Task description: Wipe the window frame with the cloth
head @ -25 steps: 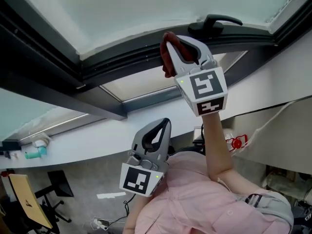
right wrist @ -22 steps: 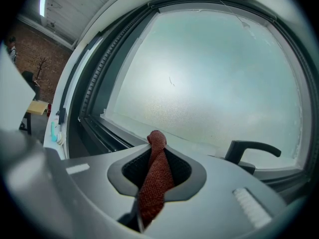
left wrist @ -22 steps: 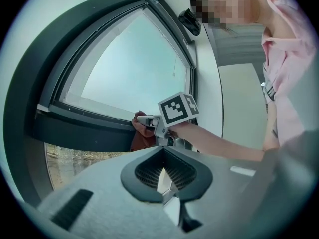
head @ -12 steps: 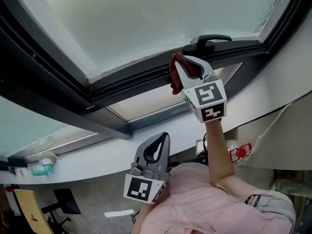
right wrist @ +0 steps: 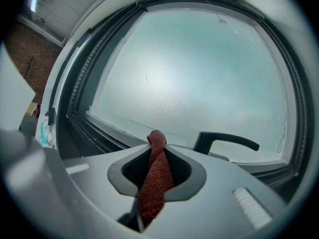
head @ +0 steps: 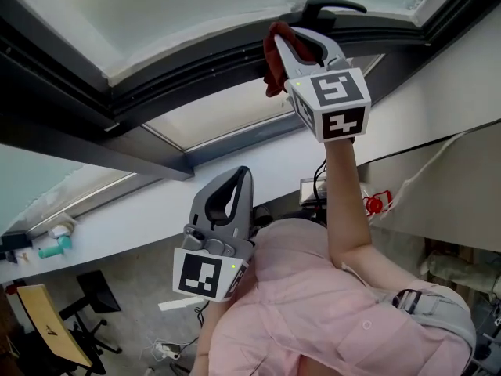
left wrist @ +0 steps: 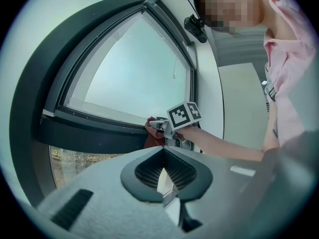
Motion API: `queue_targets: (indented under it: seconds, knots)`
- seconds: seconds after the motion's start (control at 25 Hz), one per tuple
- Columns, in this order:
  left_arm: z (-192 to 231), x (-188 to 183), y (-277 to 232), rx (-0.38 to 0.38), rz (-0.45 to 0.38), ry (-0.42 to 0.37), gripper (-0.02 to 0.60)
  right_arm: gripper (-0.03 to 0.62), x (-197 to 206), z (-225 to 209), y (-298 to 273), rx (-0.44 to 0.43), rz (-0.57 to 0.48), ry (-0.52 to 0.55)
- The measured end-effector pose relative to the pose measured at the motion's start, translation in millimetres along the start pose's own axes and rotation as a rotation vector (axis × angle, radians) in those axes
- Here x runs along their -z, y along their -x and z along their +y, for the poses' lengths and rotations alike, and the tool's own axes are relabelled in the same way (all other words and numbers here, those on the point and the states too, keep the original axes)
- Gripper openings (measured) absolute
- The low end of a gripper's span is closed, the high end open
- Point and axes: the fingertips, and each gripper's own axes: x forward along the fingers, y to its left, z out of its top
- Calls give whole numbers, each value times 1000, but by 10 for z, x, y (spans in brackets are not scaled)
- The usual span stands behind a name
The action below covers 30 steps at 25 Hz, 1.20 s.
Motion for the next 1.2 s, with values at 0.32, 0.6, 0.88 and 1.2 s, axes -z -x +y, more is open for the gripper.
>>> queue_targets:
  seconds: [0.32,0.6,0.88,1.2]
  knots:
    - [-55,78,-56,16,3,12,-6,63,-34,36,-1,18,-5,69]
    - [-21,70,-128,33,-5,40,-5,63,-41,49,14,24,-14,63]
    - [27,28,-176,54,-7,38,-5,63,-43,38,11,31,-8,55]
    - [35,25,-210,73,0,36,-6,63,-39,27,5,29,-13,38]
